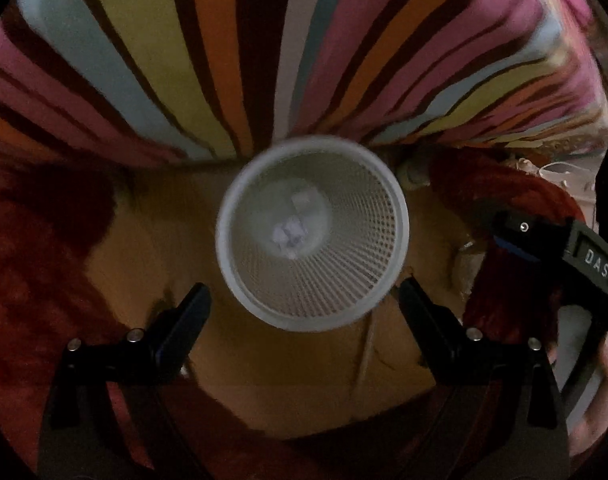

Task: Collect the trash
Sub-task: 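Raise both tools back toward the remaining trash on the bed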

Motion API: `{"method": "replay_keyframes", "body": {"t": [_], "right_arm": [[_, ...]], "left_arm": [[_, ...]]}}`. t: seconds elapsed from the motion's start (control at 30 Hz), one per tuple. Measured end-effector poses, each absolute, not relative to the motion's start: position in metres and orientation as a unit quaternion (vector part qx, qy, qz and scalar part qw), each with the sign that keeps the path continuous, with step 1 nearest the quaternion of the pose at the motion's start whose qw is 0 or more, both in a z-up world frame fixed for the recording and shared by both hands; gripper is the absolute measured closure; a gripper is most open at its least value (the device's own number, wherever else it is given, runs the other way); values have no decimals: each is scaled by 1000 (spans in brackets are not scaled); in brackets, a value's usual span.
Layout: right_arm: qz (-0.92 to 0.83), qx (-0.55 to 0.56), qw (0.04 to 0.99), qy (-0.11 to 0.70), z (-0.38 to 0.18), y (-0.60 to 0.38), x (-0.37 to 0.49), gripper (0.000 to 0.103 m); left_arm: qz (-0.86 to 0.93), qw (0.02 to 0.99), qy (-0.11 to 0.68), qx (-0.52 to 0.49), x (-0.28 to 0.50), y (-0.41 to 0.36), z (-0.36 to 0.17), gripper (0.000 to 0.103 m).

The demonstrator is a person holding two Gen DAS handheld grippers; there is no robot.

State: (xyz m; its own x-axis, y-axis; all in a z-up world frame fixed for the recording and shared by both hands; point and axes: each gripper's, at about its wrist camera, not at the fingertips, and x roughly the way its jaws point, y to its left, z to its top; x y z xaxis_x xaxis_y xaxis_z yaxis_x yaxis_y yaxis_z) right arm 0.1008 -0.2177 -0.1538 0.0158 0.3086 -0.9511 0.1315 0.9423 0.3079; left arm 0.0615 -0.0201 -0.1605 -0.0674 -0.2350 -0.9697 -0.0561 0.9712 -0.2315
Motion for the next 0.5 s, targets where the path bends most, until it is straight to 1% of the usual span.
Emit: {"method": "replay_keyframes", "body": {"t": [0.1, 0.2, 0.27, 0.5], "right_arm": [[84, 120, 739, 657, -122, -211, 104, 10], [101, 98, 781, 608, -91, -207, 108, 9], [112, 89, 809, 570, -68, -204, 111, 7], [127, 28, 871, 474, -21, -197, 133, 7]], "left_arm": [[-73, 712, 694, -79, 58, -16, -133, 11], [-69, 741, 663, -84, 61, -8, -109, 11], [-57, 762, 639, -89, 66, -3, -91, 11], [-48, 810, 575, -107, 97, 5, -38, 11]]}}
